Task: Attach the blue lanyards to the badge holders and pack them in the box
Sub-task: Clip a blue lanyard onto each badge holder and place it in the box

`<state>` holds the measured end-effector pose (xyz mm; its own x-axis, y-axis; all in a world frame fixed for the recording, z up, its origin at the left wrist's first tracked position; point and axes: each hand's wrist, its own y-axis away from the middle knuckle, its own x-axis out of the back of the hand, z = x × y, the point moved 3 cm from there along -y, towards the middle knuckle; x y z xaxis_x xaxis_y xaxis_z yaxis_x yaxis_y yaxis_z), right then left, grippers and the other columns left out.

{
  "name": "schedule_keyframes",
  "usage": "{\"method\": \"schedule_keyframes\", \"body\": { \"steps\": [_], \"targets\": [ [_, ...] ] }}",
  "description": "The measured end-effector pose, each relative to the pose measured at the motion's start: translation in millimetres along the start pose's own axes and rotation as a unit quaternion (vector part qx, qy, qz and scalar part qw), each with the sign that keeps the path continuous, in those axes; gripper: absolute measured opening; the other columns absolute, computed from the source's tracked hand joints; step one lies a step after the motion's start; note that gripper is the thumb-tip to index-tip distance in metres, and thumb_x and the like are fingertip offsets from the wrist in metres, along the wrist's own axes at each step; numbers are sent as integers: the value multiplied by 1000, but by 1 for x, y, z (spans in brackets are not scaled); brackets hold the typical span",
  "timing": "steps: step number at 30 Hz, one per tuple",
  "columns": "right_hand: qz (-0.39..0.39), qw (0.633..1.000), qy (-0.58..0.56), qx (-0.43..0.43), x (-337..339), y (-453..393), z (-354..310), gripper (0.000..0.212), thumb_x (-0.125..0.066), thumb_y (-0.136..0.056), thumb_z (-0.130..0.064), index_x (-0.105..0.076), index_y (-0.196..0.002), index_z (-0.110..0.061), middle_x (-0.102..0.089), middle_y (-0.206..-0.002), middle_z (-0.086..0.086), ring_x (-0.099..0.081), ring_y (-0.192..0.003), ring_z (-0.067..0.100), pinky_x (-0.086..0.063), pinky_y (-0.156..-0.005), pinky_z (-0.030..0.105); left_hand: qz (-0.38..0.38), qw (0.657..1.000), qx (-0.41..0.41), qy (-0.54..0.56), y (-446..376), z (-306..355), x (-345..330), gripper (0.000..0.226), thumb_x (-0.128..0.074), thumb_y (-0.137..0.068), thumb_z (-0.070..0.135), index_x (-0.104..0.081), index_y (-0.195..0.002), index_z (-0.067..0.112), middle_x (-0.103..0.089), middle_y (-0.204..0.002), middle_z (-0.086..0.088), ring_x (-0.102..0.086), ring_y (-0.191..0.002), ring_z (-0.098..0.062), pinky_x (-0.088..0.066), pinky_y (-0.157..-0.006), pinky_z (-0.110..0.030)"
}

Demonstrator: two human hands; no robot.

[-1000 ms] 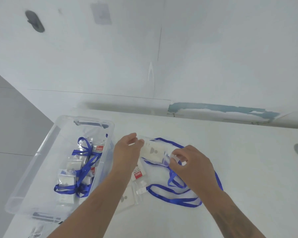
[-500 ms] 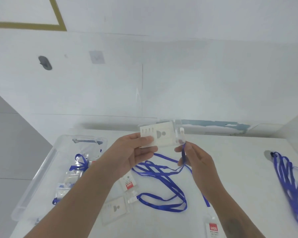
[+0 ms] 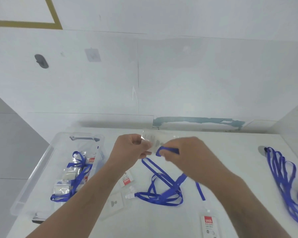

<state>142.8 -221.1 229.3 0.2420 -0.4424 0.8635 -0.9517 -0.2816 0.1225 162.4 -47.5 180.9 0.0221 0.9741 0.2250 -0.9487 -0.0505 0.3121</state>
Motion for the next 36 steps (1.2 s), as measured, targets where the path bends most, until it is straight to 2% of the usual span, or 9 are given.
{"method": "schedule_keyframes", "body": {
  "steps": [3, 6, 12, 15, 17, 20, 26, 32, 36],
  "targets": [
    [11, 997, -80, -5, 27, -15, 8, 10, -66, -87, -36, -75, -87, -34, -72, -81, -19, -62, -71, -2, -48, -67, 15, -41, 999, 26, -6, 6, -6, 0, 4, -72, -87, 14, -72, -90, 16, -78, -83, -2, -76, -77, -16, -61, -79, -33],
    [9, 980, -199, 1, 35, -34, 15, 6, -72, -86, -27, -78, -88, -27, -74, -75, -12, -54, -54, -2, -40, -52, 9, -104, 991, 58, 56, 14, -6, 3, 14, -73, -87, 13, -72, -101, 12, -78, -93, -4, -76, -85, -21, -60, -82, -34],
    [-44, 897, -434, -67, 3, -53, 41, 11, -69, -87, -13, -79, -87, -17, -74, -88, 9, -63, -79, 26, -52, -74, 36, -160, 971, 65, 165, 25, 9, 9, 16, -75, -73, 16, -75, -88, 9, -77, -88, -13, -75, -80, -23, -59, -67, -24],
    [-43, 903, -417, -95, -29, -45, 33, 19, -55, -89, 5, -68, -78, -4, -66, -63, 4, -56, -60, 24, -51, -65, 39, -93, 965, 61, 237, 19, 14, 15, 15, -75, -74, 14, -75, -88, 9, -77, -89, -11, -75, -82, -22, -60, -65, -24],
    [-46, 907, -408, -96, -43, -32, 17, 24, -56, -96, -10, -67, -75, -10, -59, -55, -5, -38, -47, 12, -40, -54, 27, -35, 969, 56, 238, 12, 14, 20, 14, -72, -84, 10, -74, -97, 7, -77, -94, -10, -75, -86, -22, -60, -71, -25],
    [-48, 947, -314, -36, -47, -14, -7, 33, -52, -99, -32, -66, -70, -28, -67, -68, -13, -36, -38, 5, -32, -47, 11, 43, 979, 49, 192, 4, 10, 27, 14, -72, -87, 11, -73, -100, 7, -78, -94, -8, -76, -85, -21, -58, -78, -31],
    [-29, 998, 4, 59, -13, -8, -26, 27, -47, -98, -41, -65, -83, -30, -61, -81, -10, -55, -78, 9, -45, -73, 28, 65, 997, 27, 36, 6, -1, 28, 17, -74, -86, 15, -74, -102, 9, -78, -83, -2, -76, -76, -16, -61, -78, -31],
    [12, 989, -126, 78, 24, -39, -19, 5, -72, -85, -30, -77, -85, -28, -69, -74, -15, -55, -59, -6, -38, -57, 6, -35, 998, 47, 11, 21, 0, 25, 19, -74, -85, 18, -73, -104, 13, -78, -90, -2, -76, -81, -17, -61, -80, -33],
    [-38, 942, -334, 14, 20, -55, -2, 4, -77, -82, -24, -78, -85, -22, -70, -75, -5, -48, -58, 5, -39, -57, 18, -119, 989, 48, 70, 29, 8, 32, 19, -74, -82, 15, -75, -101, 10, -78, -95, -8, -75, -86, -22, -60, -74, -27]
  ]
}}
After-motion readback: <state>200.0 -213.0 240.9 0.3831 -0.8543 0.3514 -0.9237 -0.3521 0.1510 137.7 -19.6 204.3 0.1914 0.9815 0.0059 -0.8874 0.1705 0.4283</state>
